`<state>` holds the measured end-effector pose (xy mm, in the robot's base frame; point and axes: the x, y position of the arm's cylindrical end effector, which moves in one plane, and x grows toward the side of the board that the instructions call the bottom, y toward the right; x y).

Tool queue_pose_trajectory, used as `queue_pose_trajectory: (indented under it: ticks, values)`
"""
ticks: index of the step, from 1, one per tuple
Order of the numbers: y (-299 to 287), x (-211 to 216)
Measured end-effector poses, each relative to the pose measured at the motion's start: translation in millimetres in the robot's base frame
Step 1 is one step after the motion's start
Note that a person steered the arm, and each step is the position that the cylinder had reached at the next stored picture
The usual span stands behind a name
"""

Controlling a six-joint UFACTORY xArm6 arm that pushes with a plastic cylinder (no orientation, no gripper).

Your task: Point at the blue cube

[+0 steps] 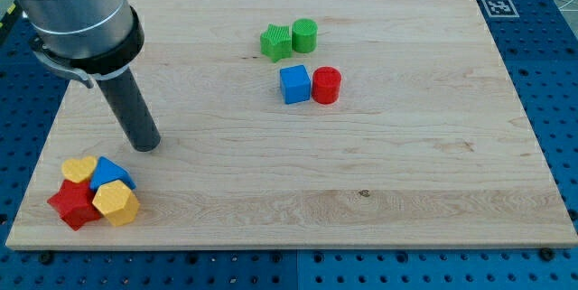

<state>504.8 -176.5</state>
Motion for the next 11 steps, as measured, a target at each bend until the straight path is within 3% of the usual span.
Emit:
queue_pose_trajectory:
  ticks: [2, 8, 9, 11]
  values:
    - [1.3, 0.0]
    - [143.0, -2.8]
    - [171.5, -11.3]
    - [174.4, -61.5]
